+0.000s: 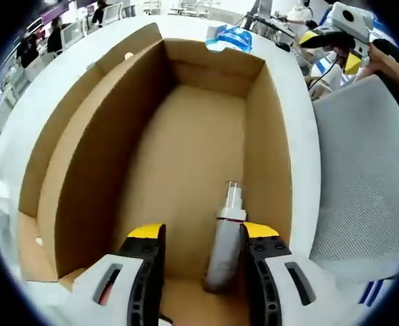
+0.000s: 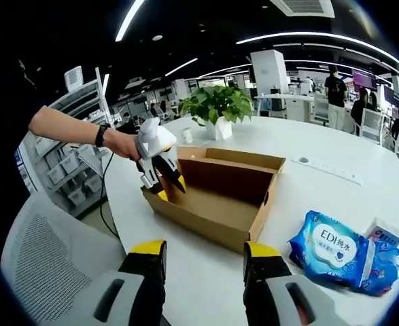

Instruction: Operate the shoe box by opening the lid, removing the specified soft item, and placing it in the target area until the item is outside and the box remains undamaged.

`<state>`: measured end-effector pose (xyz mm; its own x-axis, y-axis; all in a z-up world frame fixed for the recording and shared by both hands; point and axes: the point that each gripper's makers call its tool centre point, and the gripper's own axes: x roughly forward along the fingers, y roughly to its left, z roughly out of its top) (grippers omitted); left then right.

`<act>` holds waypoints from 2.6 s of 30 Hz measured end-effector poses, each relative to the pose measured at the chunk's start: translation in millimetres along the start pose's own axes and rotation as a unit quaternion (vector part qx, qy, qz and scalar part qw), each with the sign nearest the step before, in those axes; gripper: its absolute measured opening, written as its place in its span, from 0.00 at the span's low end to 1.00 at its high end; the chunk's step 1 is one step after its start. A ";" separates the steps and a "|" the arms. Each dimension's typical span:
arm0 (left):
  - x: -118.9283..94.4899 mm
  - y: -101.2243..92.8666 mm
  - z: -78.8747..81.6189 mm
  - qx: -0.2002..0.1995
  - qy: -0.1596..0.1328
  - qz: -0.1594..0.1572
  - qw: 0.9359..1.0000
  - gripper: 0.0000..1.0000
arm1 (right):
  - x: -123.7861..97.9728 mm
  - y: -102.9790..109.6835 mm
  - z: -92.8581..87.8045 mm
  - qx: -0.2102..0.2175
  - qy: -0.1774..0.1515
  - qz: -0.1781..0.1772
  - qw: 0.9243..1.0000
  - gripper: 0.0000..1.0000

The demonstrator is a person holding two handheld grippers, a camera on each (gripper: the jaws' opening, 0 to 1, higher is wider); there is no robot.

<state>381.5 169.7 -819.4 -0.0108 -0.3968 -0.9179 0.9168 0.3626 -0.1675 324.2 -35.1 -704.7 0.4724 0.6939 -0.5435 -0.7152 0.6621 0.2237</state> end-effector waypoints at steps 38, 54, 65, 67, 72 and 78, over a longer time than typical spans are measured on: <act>-13.6 -5.5 -6.2 0.077 0.023 -0.003 0.997 0.47 | -7.7 12.7 -11.7 0.034 -0.011 -0.021 0.999 0.42; 9.8 0.7 -4.7 0.134 0.042 0.031 0.990 0.42 | -7.7 10.6 -14.3 0.042 -0.009 -0.023 0.999 0.41; 16.3 -12.8 -0.2 0.186 0.022 0.023 0.982 0.19 | -1.1 14.5 -15.2 0.047 -0.006 -0.015 0.999 0.40; 15.6 -13.2 -0.4 0.180 0.018 0.025 0.983 0.19 | 0.5 16.5 -14.6 0.046 -0.006 -0.012 0.999 0.40; 7.7 -7.5 4.2 0.180 0.002 0.048 0.982 0.19 | 6.4 18.7 -12.4 0.053 -0.006 -0.003 0.999 0.40; -12.3 -3.3 21.2 0.200 -0.029 0.079 0.976 0.19 | 15.1 20.3 -1.7 0.068 -0.015 0.011 0.998 0.39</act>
<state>387.1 155.5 -799.9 0.1559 -0.4129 -0.8973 0.9878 0.0691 0.1399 315.9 -11.7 -709.8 0.4743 0.7158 -0.5124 -0.6502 0.6773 0.3442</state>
